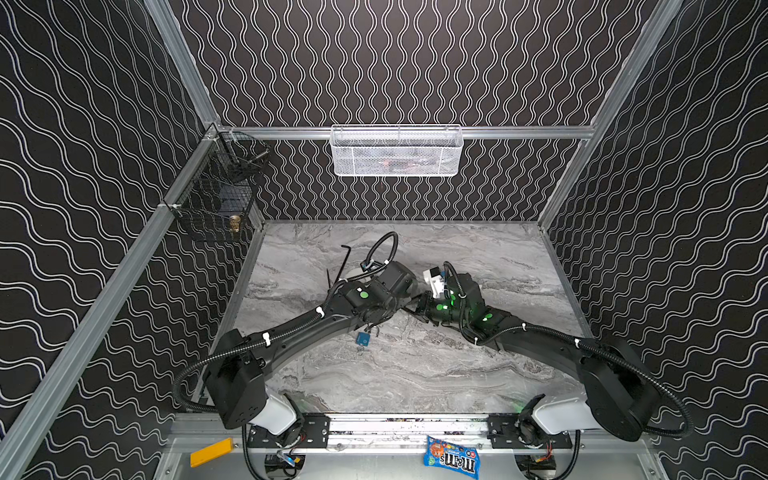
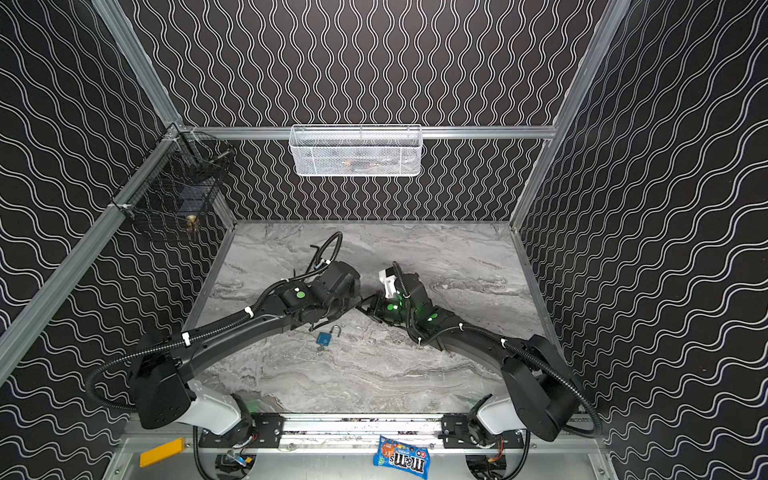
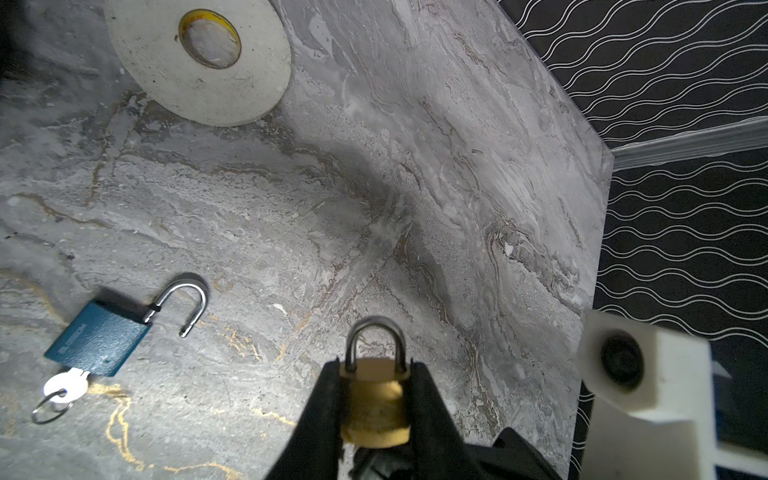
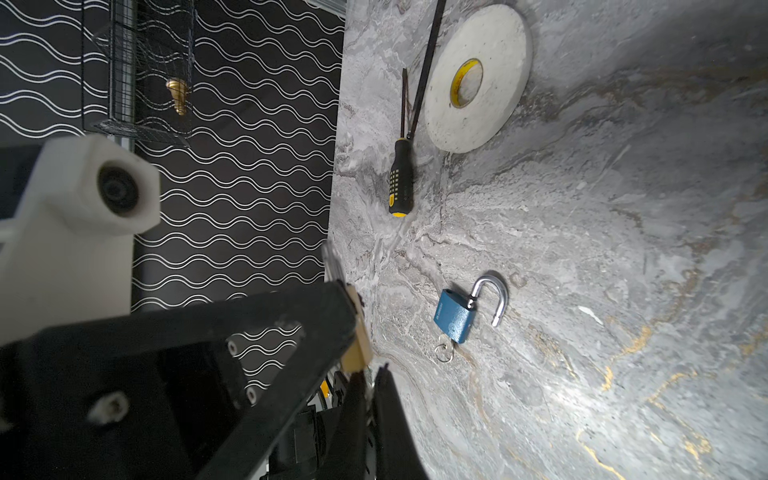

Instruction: Unlock with the key

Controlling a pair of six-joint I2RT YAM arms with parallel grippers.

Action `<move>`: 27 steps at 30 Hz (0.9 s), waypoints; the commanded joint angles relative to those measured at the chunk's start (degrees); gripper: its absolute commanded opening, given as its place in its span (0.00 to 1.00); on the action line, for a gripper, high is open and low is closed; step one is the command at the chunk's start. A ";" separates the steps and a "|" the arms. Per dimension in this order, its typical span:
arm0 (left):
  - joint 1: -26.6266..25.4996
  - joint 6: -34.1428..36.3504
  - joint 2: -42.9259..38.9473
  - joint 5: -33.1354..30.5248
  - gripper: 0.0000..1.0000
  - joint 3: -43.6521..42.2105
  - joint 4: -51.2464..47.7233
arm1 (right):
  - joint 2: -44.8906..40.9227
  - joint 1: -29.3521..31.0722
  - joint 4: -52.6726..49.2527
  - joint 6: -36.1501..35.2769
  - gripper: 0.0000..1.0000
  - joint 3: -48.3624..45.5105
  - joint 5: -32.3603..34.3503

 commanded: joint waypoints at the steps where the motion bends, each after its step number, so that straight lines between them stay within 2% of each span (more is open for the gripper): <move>1: -0.03 -2.34 -1.82 3.13 0.00 -0.58 5.18 | -0.88 -0.09 5.34 1.15 0.00 -0.36 -1.14; 4: -0.03 -2.96 -3.21 3.85 0.00 -1.22 6.85 | -1.95 -0.28 12.82 4.09 0.00 -1.84 -3.09; 15: -0.12 -5.15 -7.58 5.76 0.00 -5.08 14.12 | -2.77 -1.07 17.93 8.06 0.00 0.32 -6.42; 27: -2.01 -6.35 -8.86 6.30 0.00 -5.69 18.57 | -3.38 -1.08 26.38 13.92 0.00 -1.49 -5.68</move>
